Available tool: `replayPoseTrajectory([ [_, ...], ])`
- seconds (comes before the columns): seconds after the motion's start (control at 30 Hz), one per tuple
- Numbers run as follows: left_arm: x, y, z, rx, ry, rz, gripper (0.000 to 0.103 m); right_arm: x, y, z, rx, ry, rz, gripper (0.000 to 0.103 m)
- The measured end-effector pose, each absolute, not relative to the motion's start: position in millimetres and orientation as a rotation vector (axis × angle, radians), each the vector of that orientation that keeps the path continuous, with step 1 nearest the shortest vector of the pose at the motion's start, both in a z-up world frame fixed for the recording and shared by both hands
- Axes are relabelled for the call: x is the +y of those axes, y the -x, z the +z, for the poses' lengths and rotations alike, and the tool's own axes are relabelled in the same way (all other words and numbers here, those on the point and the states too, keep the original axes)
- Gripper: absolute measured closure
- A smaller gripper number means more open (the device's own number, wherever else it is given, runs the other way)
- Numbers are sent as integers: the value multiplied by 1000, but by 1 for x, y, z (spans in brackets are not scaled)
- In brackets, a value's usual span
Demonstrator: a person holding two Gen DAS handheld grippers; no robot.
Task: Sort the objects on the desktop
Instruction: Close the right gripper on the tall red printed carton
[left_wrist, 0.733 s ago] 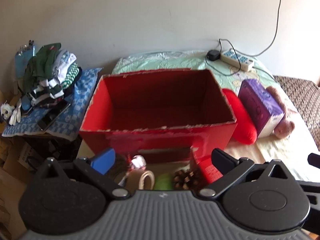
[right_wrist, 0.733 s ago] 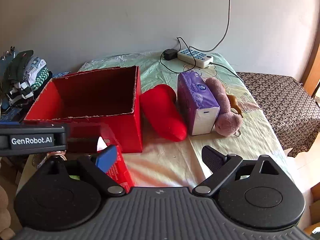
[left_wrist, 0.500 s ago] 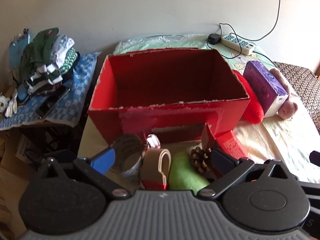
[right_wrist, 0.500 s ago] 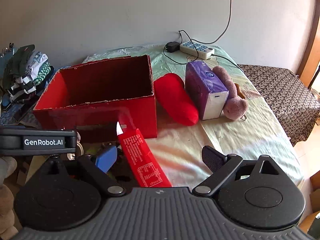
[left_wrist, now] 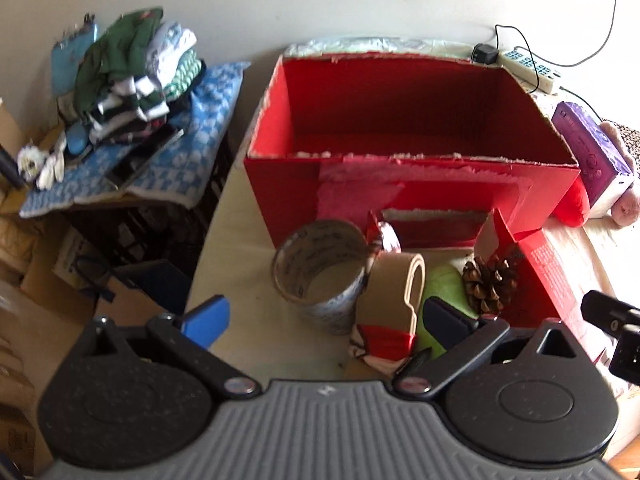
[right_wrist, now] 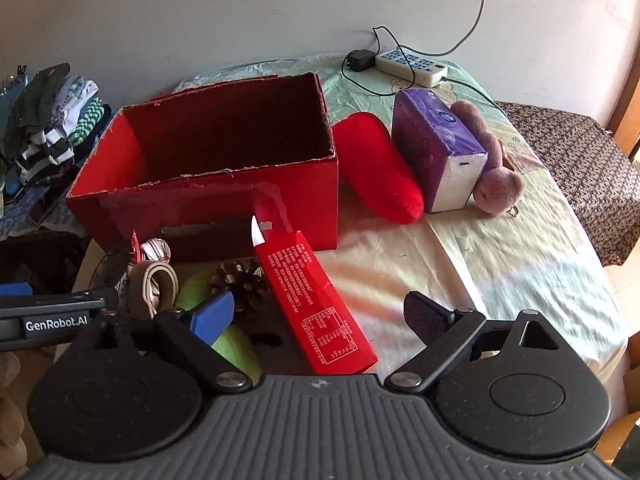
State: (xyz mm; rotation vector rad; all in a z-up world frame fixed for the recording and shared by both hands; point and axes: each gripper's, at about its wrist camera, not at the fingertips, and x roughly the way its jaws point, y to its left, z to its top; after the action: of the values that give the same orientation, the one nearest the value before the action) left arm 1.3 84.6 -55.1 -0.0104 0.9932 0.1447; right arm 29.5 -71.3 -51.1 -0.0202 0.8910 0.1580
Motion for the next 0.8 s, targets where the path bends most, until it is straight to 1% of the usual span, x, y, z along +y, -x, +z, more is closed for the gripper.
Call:
replayPoseTrajectory([
  [0.1,120,0,-56,1005,5,89,1,-71,-30,-51,886,29,182,10],
  [0.27,119,-4,-53,997,-11,69,1,-69,-30,-51,880,39,212,25],
  [0.37,119,-6,-51,992,-19,62,1,-69,-30,-52,884,26,216,29],
  [0.8,125,-7,-58,1002,-20,3,1,-68,-24,-57,886,5,184,30],
])
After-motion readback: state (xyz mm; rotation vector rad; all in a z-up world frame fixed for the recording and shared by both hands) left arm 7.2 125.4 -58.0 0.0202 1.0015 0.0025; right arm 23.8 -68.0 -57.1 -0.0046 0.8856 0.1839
